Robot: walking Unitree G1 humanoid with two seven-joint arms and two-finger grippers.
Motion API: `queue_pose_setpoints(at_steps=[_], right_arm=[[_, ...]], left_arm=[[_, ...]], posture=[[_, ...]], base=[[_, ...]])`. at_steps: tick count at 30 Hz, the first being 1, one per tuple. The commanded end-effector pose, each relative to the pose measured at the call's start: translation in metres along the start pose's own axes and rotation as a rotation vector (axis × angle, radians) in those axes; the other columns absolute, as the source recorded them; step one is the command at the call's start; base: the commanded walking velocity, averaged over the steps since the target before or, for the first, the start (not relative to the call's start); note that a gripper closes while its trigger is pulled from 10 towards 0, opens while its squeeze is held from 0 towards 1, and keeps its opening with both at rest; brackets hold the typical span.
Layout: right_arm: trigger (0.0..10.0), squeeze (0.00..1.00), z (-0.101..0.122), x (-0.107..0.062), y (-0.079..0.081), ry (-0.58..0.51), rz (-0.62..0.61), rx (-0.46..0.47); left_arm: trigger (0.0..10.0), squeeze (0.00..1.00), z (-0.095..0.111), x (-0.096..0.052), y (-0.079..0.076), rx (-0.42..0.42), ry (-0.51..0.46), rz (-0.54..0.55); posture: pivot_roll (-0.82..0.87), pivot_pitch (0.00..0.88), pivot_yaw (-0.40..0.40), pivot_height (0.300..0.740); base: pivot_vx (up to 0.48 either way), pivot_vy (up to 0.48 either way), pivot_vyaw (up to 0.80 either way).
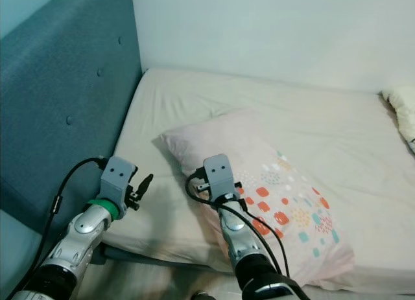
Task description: Clean up the room
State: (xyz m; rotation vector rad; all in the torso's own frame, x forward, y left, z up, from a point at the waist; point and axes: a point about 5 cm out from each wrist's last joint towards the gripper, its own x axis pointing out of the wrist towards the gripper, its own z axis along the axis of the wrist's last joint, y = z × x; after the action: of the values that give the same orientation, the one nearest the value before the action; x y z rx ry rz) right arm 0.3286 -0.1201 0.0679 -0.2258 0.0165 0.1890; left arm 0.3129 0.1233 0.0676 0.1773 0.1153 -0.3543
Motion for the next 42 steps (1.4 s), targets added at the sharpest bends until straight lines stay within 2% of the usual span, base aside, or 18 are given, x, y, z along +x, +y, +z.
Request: queue_pose_setpoints(at_steps=[1, 7, 9, 12, 18, 21, 24, 27, 28, 30, 31, 32, 35, 36, 37, 39, 42], right_arm=[[10.0, 0.0, -0.004, -0.003, 0.0, 0.01, -0.003, 0.0], [10.0, 0.0, -0.001, -0.004, -0.004, -0.01, -0.03, 0.01], [10.0, 0.0, -0.001, -0.005, -0.012, -0.021, -0.086, 0.008], [10.0, 0.0, -0.001, -0.006, -0.014, -0.021, -0.096, 0.007], [10.0, 0.0, -0.005, -0.011, -0.036, -0.01, -0.218, 0.015], [10.0, 0.0, -0.005, -0.013, -0.04, -0.012, -0.236, 0.015], [10.0, 0.0, -0.005, -0.02, -0.054, -0.027, -0.284, 0.003], [10.0, 0.0, -0.005, -0.023, -0.057, -0.029, -0.293, -0.001], [10.0, 0.0, -0.008, -0.028, -0.06, -0.023, -0.301, -0.004], [10.0, 0.0, -0.026, -0.039, -0.067, 0.076, -0.335, 0.001], [10.0, 0.0, -0.026, -0.039, -0.067, 0.076, -0.335, 0.001], [10.0, 0.0, -0.042, -0.047, -0.073, 0.164, -0.377, 0.018], [10.0, 0.0, -0.059, -0.057, -0.088, 0.261, -0.468, 0.077], [10.0, 0.0, -0.059, -0.057, -0.088, 0.261, -0.468, 0.077], [10.0, 0.0, -0.059, -0.056, -0.097, 0.273, -0.489, 0.112], [10.0, 0.0, -0.059, -0.056, -0.097, 0.273, -0.489, 0.112], [10.0, 0.0, -0.052, -0.049, -0.097, 0.253, -0.439, 0.059]], left_arm=[[10.0, 0.0, 0.002, -0.001, -0.001, 0.0, -0.011, 0.005], [10.0, 0.0, 0.01, 0.0, -0.004, 0.03, -0.051, -0.017], [10.0, 0.0, 0.012, 0.0, -0.01, 0.039, -0.064, -0.041], [10.0, 0.0, 0.012, 0.0, -0.011, 0.038, -0.065, -0.047], [10.0, 0.0, 0.019, 0.006, -0.036, 0.075, -0.106, -0.152], [10.0, 0.0, 0.021, 0.008, -0.038, 0.07, -0.109, -0.156], [10.0, 0.0, 0.02, 0.008, -0.043, 0.067, -0.103, -0.188], [10.0, 0.0, 0.017, 0.006, -0.044, 0.077, -0.089, -0.213], [10.0, 0.0, 0.011, 0.003, -0.045, 0.097, -0.063, -0.248], [10.0, 0.0, -0.003, -0.001, -0.05, 0.194, -0.01, -0.325], [10.0, 0.0, -0.003, -0.001, -0.05, 0.194, -0.01, -0.325], [10.0, 0.0, -0.004, 0.0, -0.053, 0.205, 0.002, -0.333], [10.0, 0.0, 0.003, 0.007, -0.053, 0.16, -0.005, -0.29], [10.0, 0.0, 0.003, 0.007, -0.053, 0.16, -0.005, -0.29], [10.0, 0.0, 0.006, 0.01, -0.052, 0.15, -0.008, -0.266], [10.0, 0.0, 0.006, 0.01, -0.052, 0.15, -0.008, -0.266], [10.0, 0.0, 0.006, 0.01, -0.05, 0.139, -0.005, -0.254]], posture=[[-0.02, 0.043, 0.046, 0.714], [-0.02, 0.045, 0.046, 0.714], [-0.03, 0.046, 0.047, 0.714], [-0.03, 0.046, 0.047, 0.714], [-0.05, 0.048, 0.046, 0.714], [-0.05, 0.048, 0.05, 0.714], [-0.09, 0.054, 0.063, 0.714], [-0.11, 0.057, 0.066, 0.714], [-0.12, 0.061, 0.072, 0.714], [-0.13, 0.068, 0.079, 0.714], [-0.13, 0.068, 0.079, 0.714], [-0.12, 0.082, 0.089, 0.714], [-0.12, 0.095, 0.099, 0.714], [-0.12, 0.095, 0.099, 0.714], [-0.12, 0.105, 0.1, 0.714], [-0.12, 0.105, 0.1, 0.714], [-0.11, 0.117, 0.083, 0.714]], base=[[0.0, 0.0, 0.0], [0.0, 0.0, 0.0], [0.0, 0.0, 0.0], [0.0, 0.0, 0.0], [0.0, 0.0, 0.0], [0.0, 0.0, 0.0], [0.0, 0.0, 0.0], [0.0, 0.0, 0.0], [0.0, 0.0, 0.0], [0.0, 0.0, 0.0], [0.0, 0.0, 0.0], [0.0, 0.0, 0.0], [0.0, 0.0, 0.0], [0.0, 0.0, 0.0], [0.0, 0.0, 0.0], [0.0, 0.0, 0.0], [0.0, 0.0, 0.0]])
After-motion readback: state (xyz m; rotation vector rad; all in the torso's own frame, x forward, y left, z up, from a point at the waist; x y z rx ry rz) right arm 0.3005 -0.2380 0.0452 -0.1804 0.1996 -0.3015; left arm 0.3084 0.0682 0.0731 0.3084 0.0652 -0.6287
